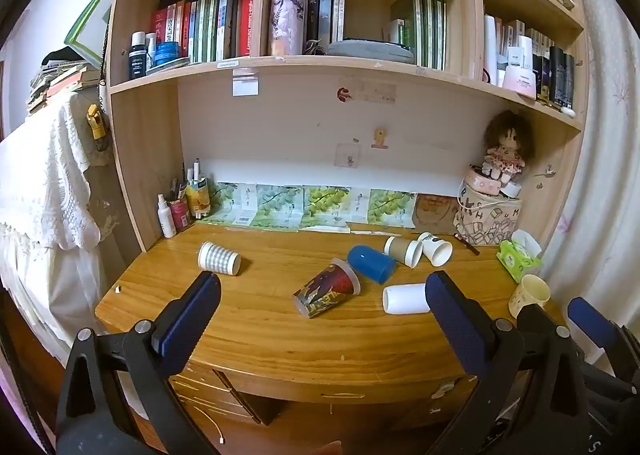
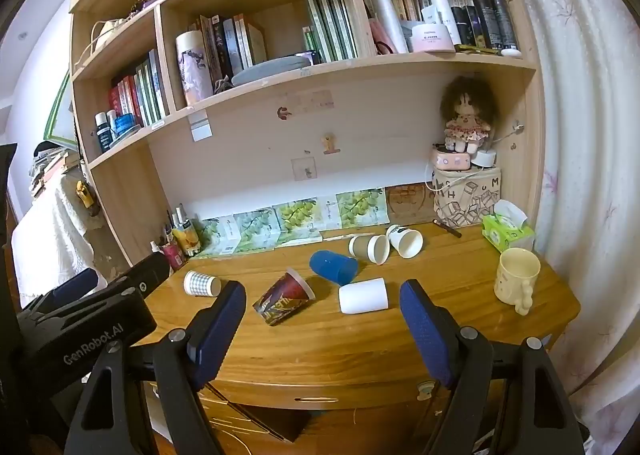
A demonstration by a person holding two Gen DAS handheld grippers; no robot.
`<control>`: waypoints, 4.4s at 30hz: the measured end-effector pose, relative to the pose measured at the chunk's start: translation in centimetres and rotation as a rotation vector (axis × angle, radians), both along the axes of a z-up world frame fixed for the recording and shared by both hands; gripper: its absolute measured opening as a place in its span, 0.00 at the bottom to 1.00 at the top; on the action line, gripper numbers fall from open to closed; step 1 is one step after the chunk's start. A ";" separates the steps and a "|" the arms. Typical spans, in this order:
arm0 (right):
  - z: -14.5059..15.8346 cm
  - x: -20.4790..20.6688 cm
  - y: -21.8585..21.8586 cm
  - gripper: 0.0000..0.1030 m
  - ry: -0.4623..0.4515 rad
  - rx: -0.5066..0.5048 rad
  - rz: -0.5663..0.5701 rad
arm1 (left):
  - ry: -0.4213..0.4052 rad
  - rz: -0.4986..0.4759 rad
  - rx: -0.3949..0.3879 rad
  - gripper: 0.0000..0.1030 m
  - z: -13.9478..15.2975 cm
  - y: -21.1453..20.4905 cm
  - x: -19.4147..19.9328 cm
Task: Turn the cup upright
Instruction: 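Move the left tool toward the brown-sleeved paper cup lying on its side, then lower the left tool over the brown-sleeved cup and close around its body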
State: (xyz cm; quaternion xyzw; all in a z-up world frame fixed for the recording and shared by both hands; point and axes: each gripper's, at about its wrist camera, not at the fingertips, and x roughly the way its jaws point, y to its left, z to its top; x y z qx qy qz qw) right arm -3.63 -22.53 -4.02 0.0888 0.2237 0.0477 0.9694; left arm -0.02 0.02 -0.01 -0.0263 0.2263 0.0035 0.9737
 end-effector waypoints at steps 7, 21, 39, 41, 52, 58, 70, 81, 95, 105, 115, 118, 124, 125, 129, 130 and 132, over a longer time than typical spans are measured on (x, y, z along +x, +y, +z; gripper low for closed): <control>-0.1 0.5 0.1 0.78 0.000 0.004 -0.004 | -0.006 -0.004 -0.001 0.99 0.2 -0.5 0.1; -0.7 2.9 1.9 0.78 0.025 -0.017 -0.033 | 0.017 -0.047 -0.029 0.99 0.0 1.5 3.3; -2.4 7.4 5.0 0.78 0.102 -0.003 -0.101 | 0.084 -0.142 -0.046 0.99 -2.0 3.6 9.4; -2.8 7.7 5.0 0.78 0.124 -0.006 -0.105 | 0.113 -0.152 -0.043 0.99 -2.5 3.3 10.0; -5.4 10.8 2.8 0.78 0.284 0.102 -0.118 | 0.300 -0.172 -0.056 0.99 -5.3 2.0 13.8; -6.4 14.2 0.3 0.78 0.336 0.159 -0.110 | 0.369 -0.146 -0.082 0.99 -6.1 1.1 17.1; -7.6 23.4 -5.1 0.78 0.390 0.253 -0.086 | 0.385 -0.182 0.010 0.99 -5.6 -3.7 24.1; -9.3 30.3 -9.6 0.78 0.432 0.353 -0.084 | 0.466 -0.309 0.120 0.99 -6.3 -8.6 29.8; -11.9 35.7 -14.4 0.78 0.349 0.342 -0.033 | 0.427 -0.554 0.450 0.99 -8.0 -15.6 36.2; -12.8 38.0 -15.1 0.78 0.301 0.231 0.038 | 0.412 -0.826 0.646 0.99 -10.2 -19.3 39.3; -14.1 39.3 -15.1 0.78 0.302 0.145 0.099 | 0.354 -1.104 0.898 0.99 -14.7 -21.3 40.6; -14.6 39.4 -15.2 0.78 0.316 0.148 0.103 | 0.331 -1.204 0.958 0.99 -15.9 -21.7 40.5; -15.2 39.3 -15.2 0.78 0.337 0.151 0.123 | 0.308 -1.337 1.058 0.98 -18.1 -22.4 40.3; -15.3 39.2 -15.1 0.78 0.339 0.151 0.129 | 0.312 -1.349 1.061 0.98 -18.4 -22.5 40.3; -15.6 39.0 -15.0 0.78 0.345 0.144 0.147 | 0.348 -1.401 1.106 0.97 -20.0 -23.1 40.5; -15.7 38.9 -15.0 0.78 0.346 0.146 0.153 | 0.358 -1.410 1.118 0.95 -20.4 -23.2 40.5; -16.0 38.9 -14.9 0.78 0.358 0.154 0.165 | 0.386 -1.427 1.135 0.94 -21.2 -23.2 40.7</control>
